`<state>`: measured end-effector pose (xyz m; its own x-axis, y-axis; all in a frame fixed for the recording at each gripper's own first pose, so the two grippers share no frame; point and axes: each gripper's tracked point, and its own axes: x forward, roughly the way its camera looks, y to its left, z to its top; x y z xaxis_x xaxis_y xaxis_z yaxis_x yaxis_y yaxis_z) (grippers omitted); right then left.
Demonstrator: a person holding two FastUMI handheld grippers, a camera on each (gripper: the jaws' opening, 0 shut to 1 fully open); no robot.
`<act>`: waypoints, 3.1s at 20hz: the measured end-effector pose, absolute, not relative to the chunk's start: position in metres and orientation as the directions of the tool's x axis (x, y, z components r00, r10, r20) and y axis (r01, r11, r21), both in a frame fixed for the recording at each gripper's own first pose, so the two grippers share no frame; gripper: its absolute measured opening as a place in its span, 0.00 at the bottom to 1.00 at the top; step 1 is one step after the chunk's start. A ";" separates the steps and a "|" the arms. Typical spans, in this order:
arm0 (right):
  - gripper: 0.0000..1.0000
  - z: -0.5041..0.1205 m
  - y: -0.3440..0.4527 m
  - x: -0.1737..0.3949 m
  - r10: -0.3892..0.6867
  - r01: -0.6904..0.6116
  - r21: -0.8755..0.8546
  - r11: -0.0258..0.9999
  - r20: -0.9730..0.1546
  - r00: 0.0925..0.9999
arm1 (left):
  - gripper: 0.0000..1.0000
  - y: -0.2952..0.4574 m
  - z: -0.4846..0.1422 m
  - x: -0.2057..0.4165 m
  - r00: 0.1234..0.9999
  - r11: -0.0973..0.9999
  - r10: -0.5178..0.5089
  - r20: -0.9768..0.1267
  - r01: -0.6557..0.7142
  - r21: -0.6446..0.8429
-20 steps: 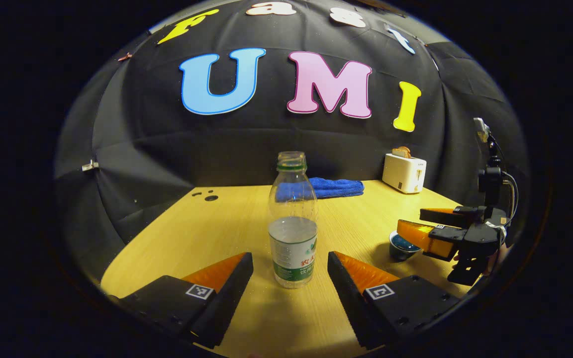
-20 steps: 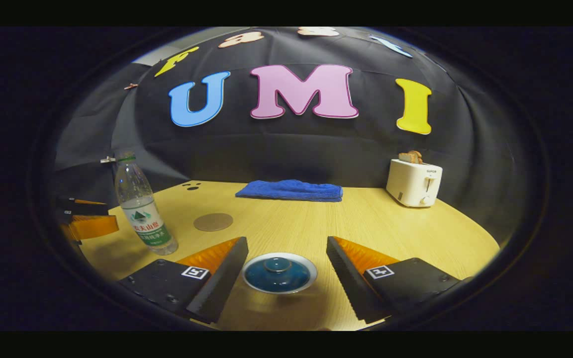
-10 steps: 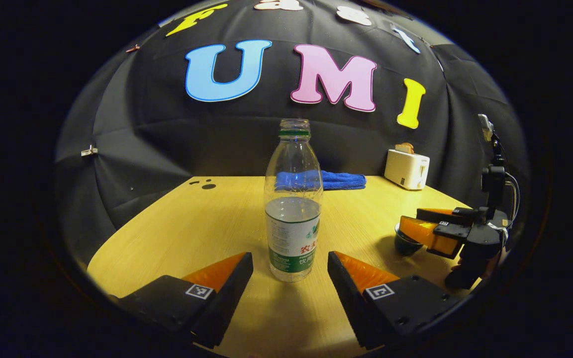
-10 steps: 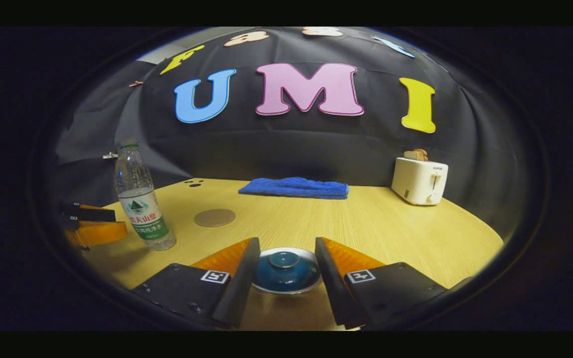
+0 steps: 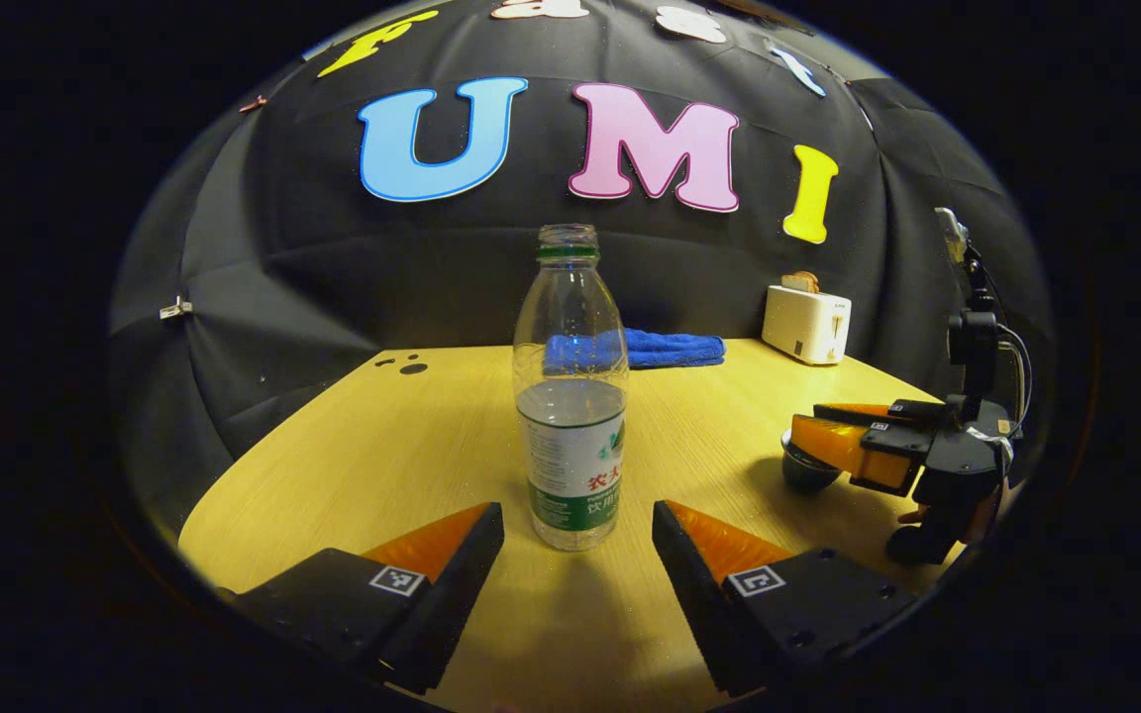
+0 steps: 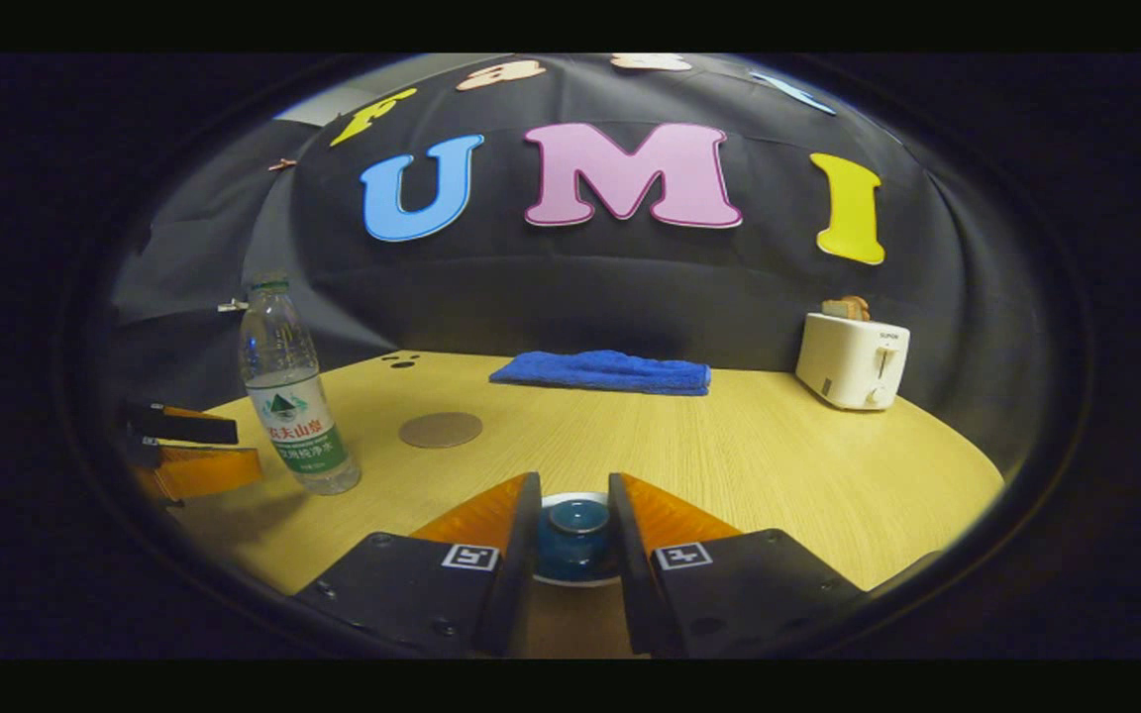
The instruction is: Open the teacup lid with one hand, grasp the water bottle and pour water into the teacup with the other hand; after pouring, place the water bottle on the coaster and then close the teacup lid.
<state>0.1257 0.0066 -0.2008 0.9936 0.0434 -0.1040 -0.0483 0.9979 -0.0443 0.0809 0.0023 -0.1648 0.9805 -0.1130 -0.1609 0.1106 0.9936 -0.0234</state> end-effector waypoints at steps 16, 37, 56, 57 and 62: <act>0.27 -0.182 0.001 0.131 0.083 -0.094 -0.063 0.994 -0.148 0.985 | 0.95 0.002 -0.170 0.091 0.979 0.992 -0.128 -0.160 0.130 0.003; 0.27 -0.155 -0.031 0.124 0.039 -0.043 -0.020 0.999 -0.161 0.986 | 0.82 -0.001 -0.135 0.188 0.991 0.991 -0.132 -0.036 0.132 -0.012; 0.27 -0.156 -0.090 0.093 -0.059 0.063 0.018 0.998 -0.165 0.985 | 0.75 -0.040 -0.125 0.195 0.981 0.709 -0.120 -0.155 0.194 0.678; 0.27 -0.159 -0.094 0.090 -0.068 0.073 0.022 0.997 -0.167 0.984 | 0.75 -0.046 -0.129 0.195 0.977 0.671 -0.136 -0.165 0.213 0.710; 0.27 -0.171 -0.111 0.077 -0.108 0.116 0.037 0.993 -0.172 0.979 | 0.75 -0.073 -0.145 0.201 0.961 0.483 -0.187 -0.205 0.272 0.832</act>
